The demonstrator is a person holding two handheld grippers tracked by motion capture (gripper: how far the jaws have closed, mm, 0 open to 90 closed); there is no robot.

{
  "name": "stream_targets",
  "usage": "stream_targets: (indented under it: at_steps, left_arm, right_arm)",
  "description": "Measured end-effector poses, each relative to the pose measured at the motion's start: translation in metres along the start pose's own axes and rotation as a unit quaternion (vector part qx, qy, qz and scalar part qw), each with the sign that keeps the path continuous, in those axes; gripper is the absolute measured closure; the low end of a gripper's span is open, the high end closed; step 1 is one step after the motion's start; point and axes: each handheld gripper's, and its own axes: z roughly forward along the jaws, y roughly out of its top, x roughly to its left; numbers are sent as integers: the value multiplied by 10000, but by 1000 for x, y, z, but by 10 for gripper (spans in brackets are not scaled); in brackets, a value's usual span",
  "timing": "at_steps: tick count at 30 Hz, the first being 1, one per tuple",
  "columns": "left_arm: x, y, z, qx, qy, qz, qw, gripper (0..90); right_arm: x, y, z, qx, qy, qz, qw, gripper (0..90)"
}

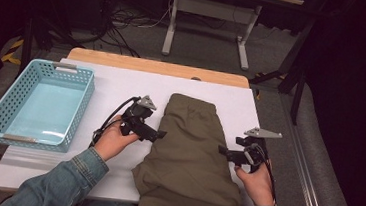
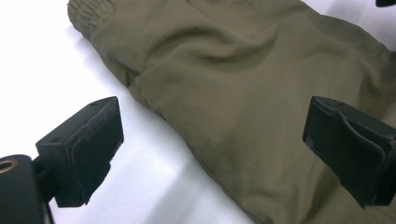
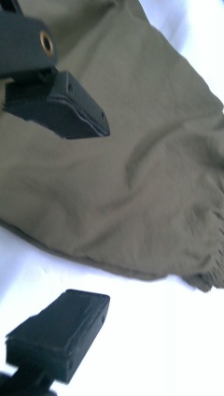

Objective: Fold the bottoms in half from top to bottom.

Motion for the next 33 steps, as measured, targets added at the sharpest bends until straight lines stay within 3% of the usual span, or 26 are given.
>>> stream_targets:
  at_steps: [2, 7, 13, 16, 21, 28, 33]
  left_arm:
    - [5, 4, 3, 12, 51, -13, 10000, 61]
    - [14, 14, 12, 95, 191, -107, 9997, 58]
    - [26, 24, 26, 118, 307, -278, 9991, 58]
    - [32, 29, 36, 217, 462, -444, 9977, 63]
    - [36, 34, 51, 267, 522, -388, 9975, 125]
    - [56, 35, 70, 408, 640, -639, 9951, 211]
    - [62, 34, 81, 589, 529, -686, 9945, 347]
  right_arm:
    - [-5, 6, 1, -12, -81, 139, 9999, 235]
    - [-17, 22, 11, -141, -26, 408, 9991, 309]
    - [-24, 44, 36, 102, -140, 220, 9996, 411]
    - [-28, 51, 46, 150, -184, 211, 9995, 429]
    - [-36, 59, 68, 156, -242, 304, 9991, 443]
    - [-41, 64, 94, 306, -282, 293, 9987, 462]
    - [-45, 63, 107, 369, -317, 325, 9983, 472]
